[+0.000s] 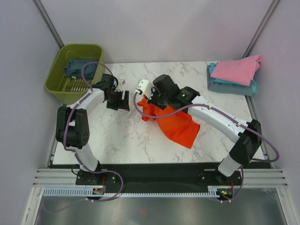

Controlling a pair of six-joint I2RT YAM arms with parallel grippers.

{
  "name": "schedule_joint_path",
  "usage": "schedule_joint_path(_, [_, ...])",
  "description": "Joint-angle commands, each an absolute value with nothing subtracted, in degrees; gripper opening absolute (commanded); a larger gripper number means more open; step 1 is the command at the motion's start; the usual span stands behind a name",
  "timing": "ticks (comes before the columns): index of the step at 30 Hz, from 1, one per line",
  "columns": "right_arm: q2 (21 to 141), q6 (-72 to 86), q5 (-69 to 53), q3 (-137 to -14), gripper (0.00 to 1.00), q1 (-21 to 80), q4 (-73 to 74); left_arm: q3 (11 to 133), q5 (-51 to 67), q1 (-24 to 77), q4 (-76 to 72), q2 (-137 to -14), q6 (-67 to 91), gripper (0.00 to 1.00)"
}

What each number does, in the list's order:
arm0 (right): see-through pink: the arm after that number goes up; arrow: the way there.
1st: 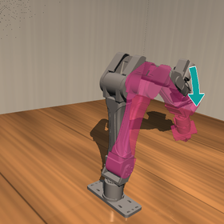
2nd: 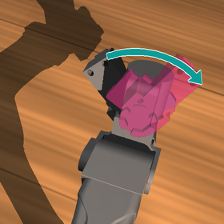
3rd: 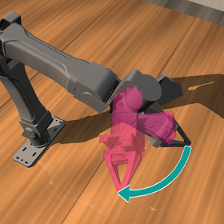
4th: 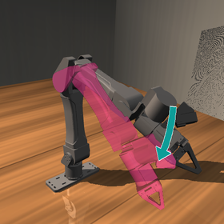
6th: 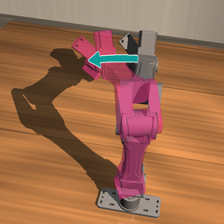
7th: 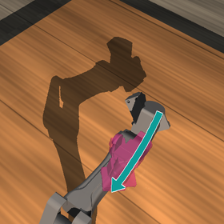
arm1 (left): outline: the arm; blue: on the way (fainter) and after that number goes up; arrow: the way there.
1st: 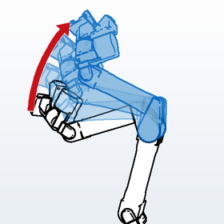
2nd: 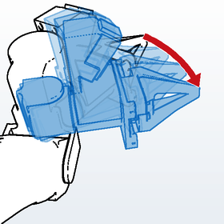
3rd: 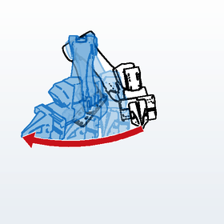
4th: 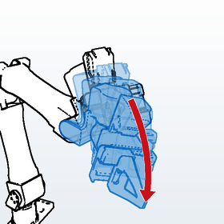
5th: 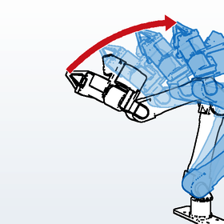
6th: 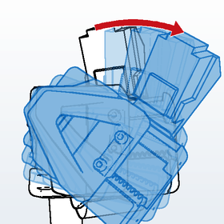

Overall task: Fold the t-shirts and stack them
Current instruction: Flatten the tshirt out

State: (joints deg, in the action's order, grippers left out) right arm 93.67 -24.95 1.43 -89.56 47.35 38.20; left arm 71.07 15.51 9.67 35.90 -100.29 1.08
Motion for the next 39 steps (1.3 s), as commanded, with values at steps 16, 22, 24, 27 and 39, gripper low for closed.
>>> schedule_joint_path(16, [95.36, -26.02, 4.22, -89.12, 0.0, 45.27, 39.82, 69.17, 56.78, 10.37, 35.42, -107.4, 11.07, 0.88])
schedule_joint_path(22, [95.97, -25.66, 4.31, -90.0, 0.0, 43.6, 39.46, 72.59, 56.78, 11.95, 35.42, -112.32, 11.07, 0.88])
schedule_joint_path(24, [96.33, -25.4, 4.04, -89.83, 0.0, 43.24, 39.55, 73.56, 56.78, 12.65, 35.42, -113.81, 11.07, 0.88])
schedule_joint_path(27, [96.42, -25.31, 3.87, -89.74, 0.0, 42.98, 39.46, 73.74, 56.78, 14.23, 35.42, -115.48, 11.07, 0.88])
schedule_joint_path(39, [96.85, -25.05, 3.78, -89.03, 0.0, 42.36, 39.38, 77.61, 69.43, 16.96, 25.14, -119.62, 23.47, 0.6])
